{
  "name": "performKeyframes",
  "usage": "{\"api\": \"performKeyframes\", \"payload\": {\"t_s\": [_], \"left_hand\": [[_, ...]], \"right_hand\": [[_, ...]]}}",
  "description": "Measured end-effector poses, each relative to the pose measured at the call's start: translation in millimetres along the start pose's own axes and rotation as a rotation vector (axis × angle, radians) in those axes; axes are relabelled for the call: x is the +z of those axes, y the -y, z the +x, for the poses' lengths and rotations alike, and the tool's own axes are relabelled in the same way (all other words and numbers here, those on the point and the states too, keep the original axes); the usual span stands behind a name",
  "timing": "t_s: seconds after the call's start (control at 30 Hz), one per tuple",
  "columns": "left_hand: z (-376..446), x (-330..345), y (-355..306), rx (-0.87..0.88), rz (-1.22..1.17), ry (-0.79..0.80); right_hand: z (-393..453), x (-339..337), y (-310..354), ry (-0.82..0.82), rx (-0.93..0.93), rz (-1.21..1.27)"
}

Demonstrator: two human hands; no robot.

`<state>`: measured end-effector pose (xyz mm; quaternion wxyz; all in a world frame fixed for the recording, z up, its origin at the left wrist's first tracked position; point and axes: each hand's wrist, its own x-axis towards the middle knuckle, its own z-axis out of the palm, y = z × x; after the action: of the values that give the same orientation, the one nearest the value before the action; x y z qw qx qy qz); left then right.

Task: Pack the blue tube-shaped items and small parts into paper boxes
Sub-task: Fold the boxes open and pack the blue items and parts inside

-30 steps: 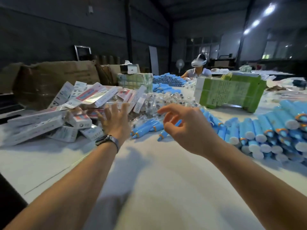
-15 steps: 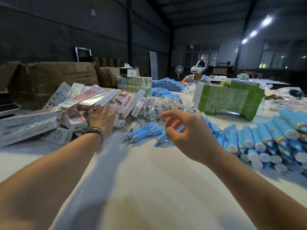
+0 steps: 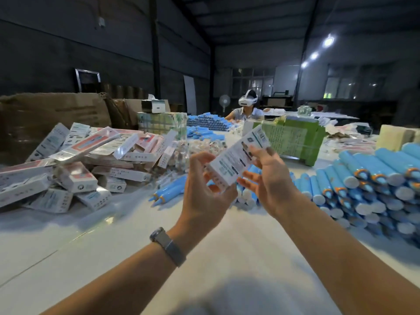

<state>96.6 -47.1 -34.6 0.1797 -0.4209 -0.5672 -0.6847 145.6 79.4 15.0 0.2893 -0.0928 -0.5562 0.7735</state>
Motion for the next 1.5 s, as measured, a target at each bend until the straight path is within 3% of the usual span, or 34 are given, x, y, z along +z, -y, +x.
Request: {"api": "performKeyframes", "payload": {"t_s": [0.07,0.17,0.27,0.4,0.53,0.6,0.67,0.73,0.83,0.93,1.1,1.23,1.4,1.5], "left_hand": [[-9,6,10,-0.107,0.081,0.013],[-14,4,25,-0.210,0.082,0.129],[-14,2,33,-0.255,-0.016,0.187],[-16,-8,32,-0.211,-0.015,0.132],[-15,-19,36,-0.187,0.258,0.030],[-14,-22,37,-0.221,0.292,-0.015],[-13,-25,40,-0.262,0.234,-0.023],[-14,-26,40,-0.284,0.185,0.001],[-16,-22,37,-0.290,0.119,0.033],[-16,-21,35,-0.300,0.090,0.024],[-17,-19,35,-0.318,0.117,0.023],[-19,-18,37,-0.320,0.120,0.023],[-19,-17,38,-0.306,0.130,0.042],[-20,-17,37,-0.298,0.103,0.056]], "right_hand": [[1,-4,-1,-0.044,-0.078,0.047],[-2,-7,-10,-0.034,-0.227,-0.180],[-8,-2,-20,0.097,-0.339,-0.419],[-12,5,-28,0.237,-0.435,-0.690],[-9,-3,-23,0.502,-0.240,-0.551],[-1,-14,-19,0.443,-0.188,-0.540],[14,-31,-17,0.205,-0.318,-0.836],[25,-47,-21,0.072,-0.355,-1.209],[33,-60,-36,0.137,-0.194,-1.559],[38,-61,-52,0.277,-0.110,-1.727],[39,-61,-65,0.206,-0.256,-1.727],[35,-59,-63,0.084,-0.365,-1.584],[36,-52,-61,-0.107,-0.224,-1.471],[41,-58,-53,-0.253,-0.075,-1.266]]}}
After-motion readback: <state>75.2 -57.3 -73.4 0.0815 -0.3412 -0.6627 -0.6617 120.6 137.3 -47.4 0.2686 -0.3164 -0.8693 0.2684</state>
